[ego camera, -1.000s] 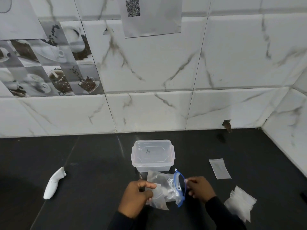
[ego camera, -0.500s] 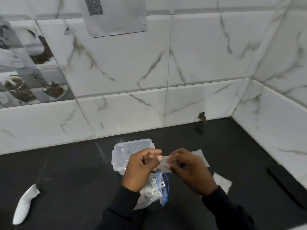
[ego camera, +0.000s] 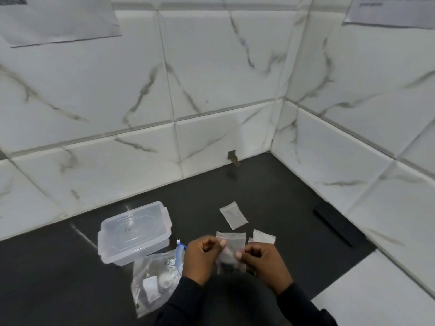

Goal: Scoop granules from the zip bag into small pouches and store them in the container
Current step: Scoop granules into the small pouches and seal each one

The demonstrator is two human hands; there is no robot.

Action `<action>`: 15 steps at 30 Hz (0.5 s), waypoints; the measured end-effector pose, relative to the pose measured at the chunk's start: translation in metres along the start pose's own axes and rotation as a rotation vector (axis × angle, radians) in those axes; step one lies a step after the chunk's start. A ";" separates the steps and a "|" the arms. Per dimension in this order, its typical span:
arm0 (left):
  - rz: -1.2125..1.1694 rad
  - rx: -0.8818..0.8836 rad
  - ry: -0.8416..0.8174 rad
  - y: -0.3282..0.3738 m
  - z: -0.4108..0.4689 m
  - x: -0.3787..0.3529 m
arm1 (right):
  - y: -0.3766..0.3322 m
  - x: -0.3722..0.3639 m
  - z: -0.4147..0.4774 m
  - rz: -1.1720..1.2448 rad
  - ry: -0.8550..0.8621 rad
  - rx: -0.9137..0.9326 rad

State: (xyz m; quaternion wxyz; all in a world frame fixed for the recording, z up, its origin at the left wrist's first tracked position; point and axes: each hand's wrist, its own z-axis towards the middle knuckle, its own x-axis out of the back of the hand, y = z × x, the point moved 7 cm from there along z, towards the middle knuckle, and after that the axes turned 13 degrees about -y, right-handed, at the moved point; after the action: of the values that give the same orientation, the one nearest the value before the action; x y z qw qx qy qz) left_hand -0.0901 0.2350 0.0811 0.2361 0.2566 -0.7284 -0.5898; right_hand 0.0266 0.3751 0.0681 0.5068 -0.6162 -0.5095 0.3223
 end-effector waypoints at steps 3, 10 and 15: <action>0.058 0.190 -0.126 -0.041 0.015 -0.031 | 0.039 0.027 -0.007 0.048 0.153 -0.100; 0.126 0.384 -0.138 -0.078 0.048 -0.076 | 0.092 0.070 0.006 0.044 0.298 -0.299; 0.165 0.451 -0.092 -0.090 0.062 -0.085 | 0.104 0.075 0.013 -0.069 0.343 -0.407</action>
State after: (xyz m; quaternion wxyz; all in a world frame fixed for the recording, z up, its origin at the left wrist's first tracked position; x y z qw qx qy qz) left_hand -0.0571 0.3207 -0.0230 0.1867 0.2153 -0.8700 -0.4023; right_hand 0.0662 0.4540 -0.0254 0.4623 -0.7332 -0.4912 0.0864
